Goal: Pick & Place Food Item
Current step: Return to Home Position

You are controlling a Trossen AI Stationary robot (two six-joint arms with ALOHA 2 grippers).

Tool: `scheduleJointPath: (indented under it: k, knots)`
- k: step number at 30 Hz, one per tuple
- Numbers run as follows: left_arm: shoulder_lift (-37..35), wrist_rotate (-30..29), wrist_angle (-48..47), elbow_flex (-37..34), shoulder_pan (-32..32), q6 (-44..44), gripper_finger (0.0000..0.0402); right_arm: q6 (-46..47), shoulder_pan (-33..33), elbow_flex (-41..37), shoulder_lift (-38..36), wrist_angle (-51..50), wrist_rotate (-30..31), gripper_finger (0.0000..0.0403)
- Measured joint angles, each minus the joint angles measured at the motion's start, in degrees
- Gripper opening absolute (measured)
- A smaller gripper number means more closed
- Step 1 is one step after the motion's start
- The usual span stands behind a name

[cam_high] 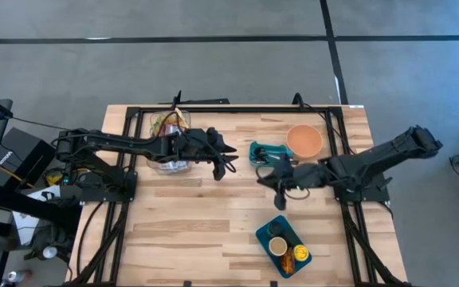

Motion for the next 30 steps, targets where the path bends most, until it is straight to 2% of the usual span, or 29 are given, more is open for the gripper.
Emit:
scheduleJointPath:
  k: [19,25,27,30]
  knots:
    - [0.0,-0.04,-0.02,0.0,11.31,0.21,0.0093,-5.88,-24.41,0.0,-0.11,-0.02,-1.35,0.0001]
    - [0.0,-0.05,-0.04,0.0,15.14,6.15,0.0077,-9.16,-31.05,0.0,-0.11,-0.75,-1.87,0.0]
    - [0.0,-0.02,-0.11,0.0,16.44,7.16,0.007,-11.09,-33.43,0.0,-0.11,-0.89,-4.91,0.0]
    - [0.0,-0.02,-0.17,0.0,18.87,7.43,0.0057,-13.82,-37.51,0.0,-0.11,-0.9,-13.37,0.0]
